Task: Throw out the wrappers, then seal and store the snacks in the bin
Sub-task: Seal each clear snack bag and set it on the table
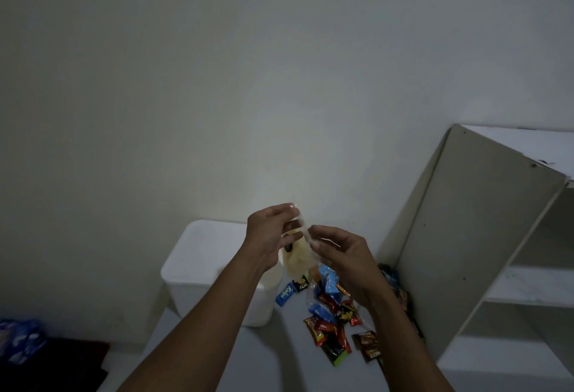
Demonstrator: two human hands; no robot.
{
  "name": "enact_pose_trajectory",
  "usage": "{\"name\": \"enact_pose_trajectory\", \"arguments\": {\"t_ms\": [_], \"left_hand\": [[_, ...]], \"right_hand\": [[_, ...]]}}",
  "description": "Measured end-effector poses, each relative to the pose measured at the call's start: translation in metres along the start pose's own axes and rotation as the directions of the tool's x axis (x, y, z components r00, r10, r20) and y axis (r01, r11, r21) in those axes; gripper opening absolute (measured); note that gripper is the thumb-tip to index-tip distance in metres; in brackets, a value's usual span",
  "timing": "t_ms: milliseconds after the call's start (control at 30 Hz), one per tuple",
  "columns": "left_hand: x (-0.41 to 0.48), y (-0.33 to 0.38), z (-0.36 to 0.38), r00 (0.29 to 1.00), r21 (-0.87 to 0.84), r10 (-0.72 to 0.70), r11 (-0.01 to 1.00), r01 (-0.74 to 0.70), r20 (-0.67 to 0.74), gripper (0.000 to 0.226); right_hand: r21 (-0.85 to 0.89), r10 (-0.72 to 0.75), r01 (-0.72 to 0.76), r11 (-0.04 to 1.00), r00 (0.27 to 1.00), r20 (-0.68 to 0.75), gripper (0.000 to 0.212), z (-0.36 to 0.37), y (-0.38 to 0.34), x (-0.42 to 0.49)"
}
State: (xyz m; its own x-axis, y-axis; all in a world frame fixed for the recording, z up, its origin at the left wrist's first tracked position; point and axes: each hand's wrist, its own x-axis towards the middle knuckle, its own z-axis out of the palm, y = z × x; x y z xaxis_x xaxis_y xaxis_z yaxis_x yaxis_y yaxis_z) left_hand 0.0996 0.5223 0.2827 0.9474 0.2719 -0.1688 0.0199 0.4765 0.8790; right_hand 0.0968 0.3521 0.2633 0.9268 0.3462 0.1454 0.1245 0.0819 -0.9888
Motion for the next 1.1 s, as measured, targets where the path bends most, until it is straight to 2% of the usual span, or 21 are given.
{"name": "enact_pose_trajectory", "arguments": {"t_ms": [100,233,433,667,800,933,1100], "left_hand": [[-0.002,-0.004,0.000,0.999,0.085,0.031,0.996,-0.034,0.033,0.016],[-0.007,-0.006,0.000,0.989,0.247,0.080,0.963,-0.109,0.124,0.019],[-0.013,-0.008,0.003,0.965,0.388,0.102,0.901,-0.194,0.243,0.020],[-0.011,-0.012,0.001,0.969,0.437,0.077,0.882,-0.176,0.236,0.016],[-0.012,-0.008,0.001,0.972,0.551,0.032,0.820,-0.158,0.231,0.018],[-0.013,-0.008,-0.005,0.961,0.620,-0.078,0.778,-0.108,0.266,0.030],[-0.016,-0.015,-0.002,0.971,0.576,-0.035,0.810,-0.111,0.236,0.019]], "right_hand": [[0.030,0.051,-0.051,0.998,0.998,-0.021,0.040,0.005,-0.007,0.003],[-0.071,0.075,-0.080,0.994,0.995,-0.066,0.027,0.011,-0.015,0.008],[-0.168,0.082,-0.112,0.979,0.980,-0.179,0.025,0.014,-0.016,0.013],[-0.333,0.032,-0.102,0.937,0.977,-0.209,0.027,0.009,-0.011,0.019],[-0.437,-0.023,-0.075,0.896,0.976,-0.215,0.033,0.009,-0.005,0.022],[-0.400,-0.030,-0.086,0.912,0.961,-0.276,0.034,0.008,-0.003,0.023],[-0.379,-0.050,-0.059,0.923,0.961,-0.271,0.026,0.007,-0.007,0.025]]}}
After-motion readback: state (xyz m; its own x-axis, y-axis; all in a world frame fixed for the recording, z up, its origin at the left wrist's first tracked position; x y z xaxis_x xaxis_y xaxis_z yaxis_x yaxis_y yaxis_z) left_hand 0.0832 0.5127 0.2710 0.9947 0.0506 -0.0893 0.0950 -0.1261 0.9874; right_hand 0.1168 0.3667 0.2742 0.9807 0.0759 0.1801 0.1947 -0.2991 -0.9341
